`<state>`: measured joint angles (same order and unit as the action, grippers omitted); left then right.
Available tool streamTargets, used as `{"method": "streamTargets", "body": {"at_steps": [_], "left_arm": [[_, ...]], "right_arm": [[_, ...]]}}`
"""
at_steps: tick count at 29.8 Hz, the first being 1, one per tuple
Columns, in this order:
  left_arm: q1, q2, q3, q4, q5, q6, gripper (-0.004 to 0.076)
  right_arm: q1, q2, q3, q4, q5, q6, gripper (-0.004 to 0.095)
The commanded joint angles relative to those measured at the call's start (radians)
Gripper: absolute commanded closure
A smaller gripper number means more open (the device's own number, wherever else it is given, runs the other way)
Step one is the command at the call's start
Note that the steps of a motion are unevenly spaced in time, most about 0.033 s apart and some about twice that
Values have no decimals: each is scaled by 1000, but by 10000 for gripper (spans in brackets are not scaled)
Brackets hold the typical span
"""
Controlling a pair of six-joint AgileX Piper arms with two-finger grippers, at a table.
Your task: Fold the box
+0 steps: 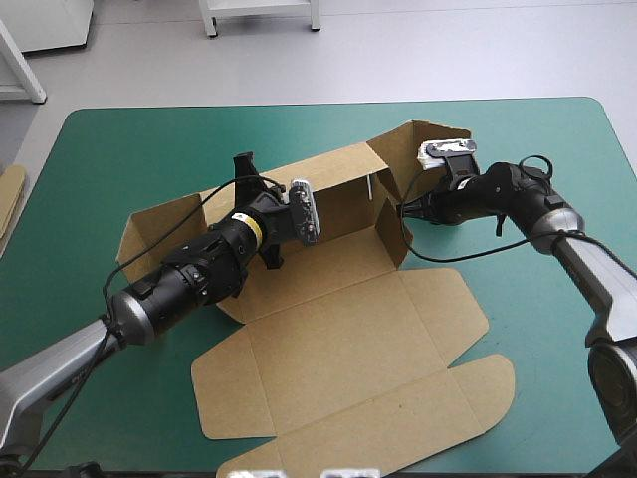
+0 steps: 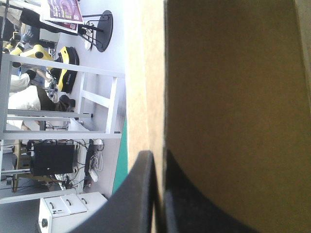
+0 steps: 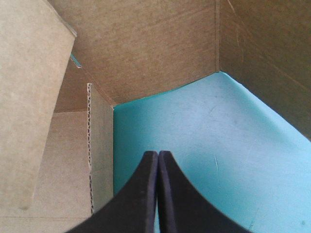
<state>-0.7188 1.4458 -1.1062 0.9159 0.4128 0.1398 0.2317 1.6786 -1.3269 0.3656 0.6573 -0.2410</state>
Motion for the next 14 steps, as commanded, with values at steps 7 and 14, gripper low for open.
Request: {"method": "streamTargets", "body": {"at_steps": [7,14], "left_arm": [[-4,-30,-16,-42,-30,-31,733],[-4,-30,-16,-42,-30,-27,733]], "right_arm": [[-4,-51,-30,8,-31,-4,921],[-4,-51,-30,8,-31,-4,921]]}}
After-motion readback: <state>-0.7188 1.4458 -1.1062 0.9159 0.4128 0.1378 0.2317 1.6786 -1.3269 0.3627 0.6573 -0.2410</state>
